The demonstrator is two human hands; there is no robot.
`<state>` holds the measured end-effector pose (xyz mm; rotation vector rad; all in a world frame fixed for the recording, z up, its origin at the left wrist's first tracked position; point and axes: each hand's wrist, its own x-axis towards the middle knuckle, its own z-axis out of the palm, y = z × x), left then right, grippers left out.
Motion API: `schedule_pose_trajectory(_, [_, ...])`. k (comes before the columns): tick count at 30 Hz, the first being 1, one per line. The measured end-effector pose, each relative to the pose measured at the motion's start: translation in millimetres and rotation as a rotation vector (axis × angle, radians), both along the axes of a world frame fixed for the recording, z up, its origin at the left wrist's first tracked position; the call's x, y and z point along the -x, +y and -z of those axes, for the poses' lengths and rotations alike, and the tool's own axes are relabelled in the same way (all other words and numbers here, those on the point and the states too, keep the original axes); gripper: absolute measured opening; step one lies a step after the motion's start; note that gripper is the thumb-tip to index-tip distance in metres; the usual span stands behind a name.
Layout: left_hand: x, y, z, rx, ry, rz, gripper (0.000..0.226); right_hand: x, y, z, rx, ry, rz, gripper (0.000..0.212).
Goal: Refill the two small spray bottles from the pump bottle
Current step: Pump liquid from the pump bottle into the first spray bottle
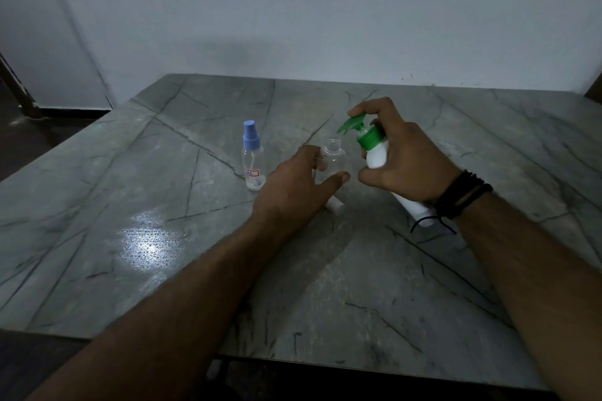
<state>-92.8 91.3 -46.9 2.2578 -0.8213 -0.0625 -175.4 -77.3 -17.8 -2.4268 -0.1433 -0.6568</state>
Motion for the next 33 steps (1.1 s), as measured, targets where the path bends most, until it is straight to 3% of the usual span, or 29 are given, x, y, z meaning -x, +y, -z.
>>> schedule_pose_trajectory(33, [0.8, 0.5, -0.4, 0.0, -0.001, 0.006, 0.05, -0.1, -0.4, 0.4, -0.015, -0.008, 0.003, 0.075])
